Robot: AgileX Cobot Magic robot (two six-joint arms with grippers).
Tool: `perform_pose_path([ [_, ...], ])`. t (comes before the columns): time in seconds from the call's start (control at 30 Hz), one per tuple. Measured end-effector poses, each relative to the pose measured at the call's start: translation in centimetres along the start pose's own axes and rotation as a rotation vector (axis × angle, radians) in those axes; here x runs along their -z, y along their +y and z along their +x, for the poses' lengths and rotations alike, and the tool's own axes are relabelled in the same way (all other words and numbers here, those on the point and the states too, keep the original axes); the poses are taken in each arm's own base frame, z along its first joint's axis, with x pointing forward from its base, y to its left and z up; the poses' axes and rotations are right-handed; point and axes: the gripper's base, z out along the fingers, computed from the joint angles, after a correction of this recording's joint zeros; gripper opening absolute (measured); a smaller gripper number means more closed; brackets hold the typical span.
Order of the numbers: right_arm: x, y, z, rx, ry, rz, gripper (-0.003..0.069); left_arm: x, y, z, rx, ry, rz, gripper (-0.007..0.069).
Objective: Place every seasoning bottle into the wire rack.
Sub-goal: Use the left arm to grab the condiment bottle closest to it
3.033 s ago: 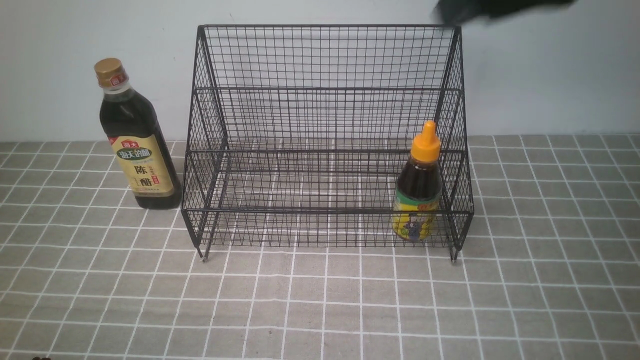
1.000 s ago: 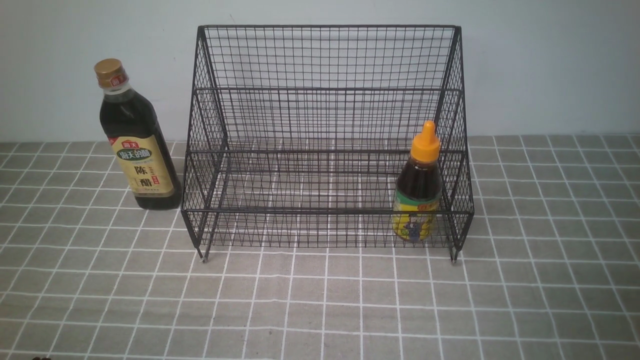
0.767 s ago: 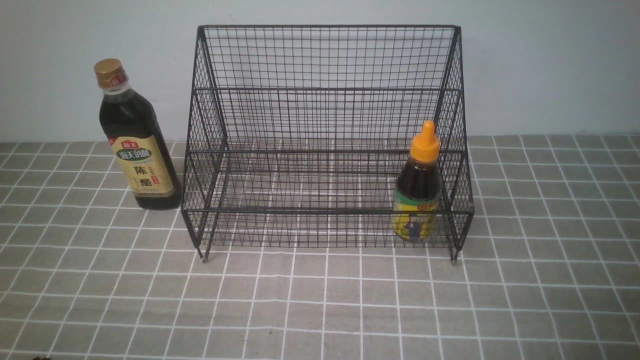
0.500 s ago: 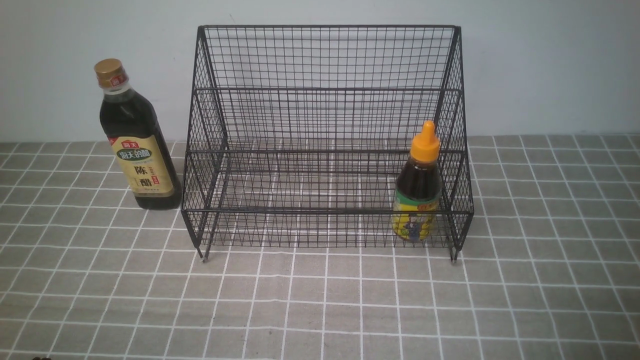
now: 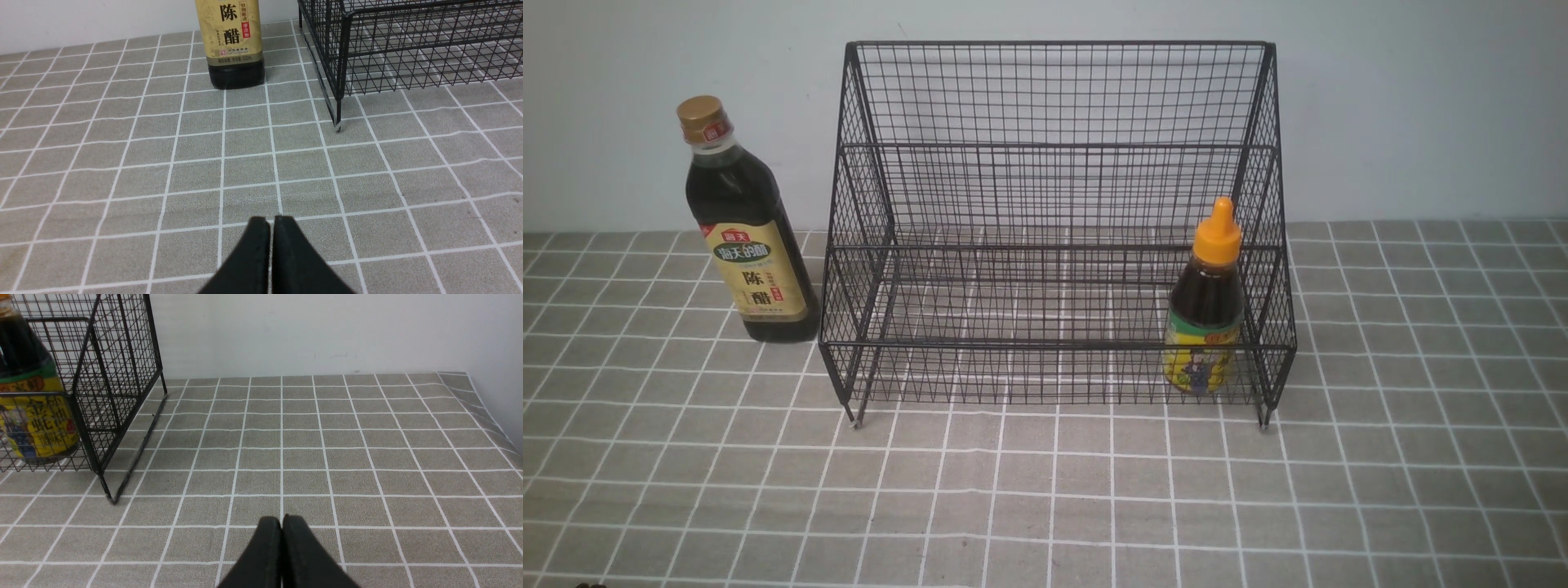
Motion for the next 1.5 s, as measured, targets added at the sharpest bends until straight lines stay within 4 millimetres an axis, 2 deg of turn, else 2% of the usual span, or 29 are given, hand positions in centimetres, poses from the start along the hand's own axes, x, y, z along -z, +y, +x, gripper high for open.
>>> perform_pose_path([
  [0.4,0.0,0.0,0.0,0.000,0.000,0.000,-0.0012,-0.1,0.1,-0.2,-0.012,-0.032,-0.007,-0.0007],
  [0.63,0.0,0.0,0.0,-0.023,0.000,0.000,-0.0012,0.8,0.3,-3.8,0.027,-0.456,-0.023,-0.0007],
  [0.8,0.0,0.0,0.0,-0.023,0.000,0.000,-0.0012,2.8,0.8,-6.7,0.160,-0.835,-0.024,-0.0007],
  [0.93,0.0,0.0,0.0,-0.023,0.000,0.000,-0.0012,2.7,1.1,-8.6,0.204,-0.840,-0.034,-0.0007],
  [0.97,0.0,0.0,0.0,-0.023,0.000,0.000,-0.0012,2.5,1.2,-10.0,0.209,-0.825,-0.035,-0.0007],
  [1.0,0.0,0.0,0.0,-0.023,0.000,0.000,-0.0012,1.8,1.3,-11.4,0.208,-0.780,-0.037,-0.0007],
  [1.03,0.0,0.0,0.0,-0.023,0.000,0.000,-0.0012,1.8,1.3,-11.9,0.207,-0.780,-0.036,-0.0007],
  [1.13,0.0,0.0,0.0,-0.023,0.000,0.000,-0.0012,-1.3,1.4,-16.0,0.189,-0.646,-0.033,-0.0007],
  [1.27,0.0,0.0,0.0,-0.023,0.000,0.000,-0.0012,-5.0,1.5,-18.8,0.186,-0.550,-0.035,0.0022],
  [1.33,0.0,0.0,0.0,-0.023,0.000,0.000,-0.0012,-6.3,1.6,-19.5,0.186,-0.524,-0.036,0.0041],
  [1.37,0.0,0.0,0.0,-0.023,0.000,0.000,-0.0012,-8.0,1.6,-20.1,0.186,-0.489,-0.038,0.0079],
  [1.47,0.0,0.0,0.0,-0.023,0.000,0.000,-0.0012,-10.8,1.7,-20.9,0.186,-0.435,-0.040,0.0174],
  [1.5,0.0,0.0,0.0,-0.023,0.000,0.000,-0.0012,-12.1,1.7,-21.6,0.185,-0.426,-0.041,0.0234],
])
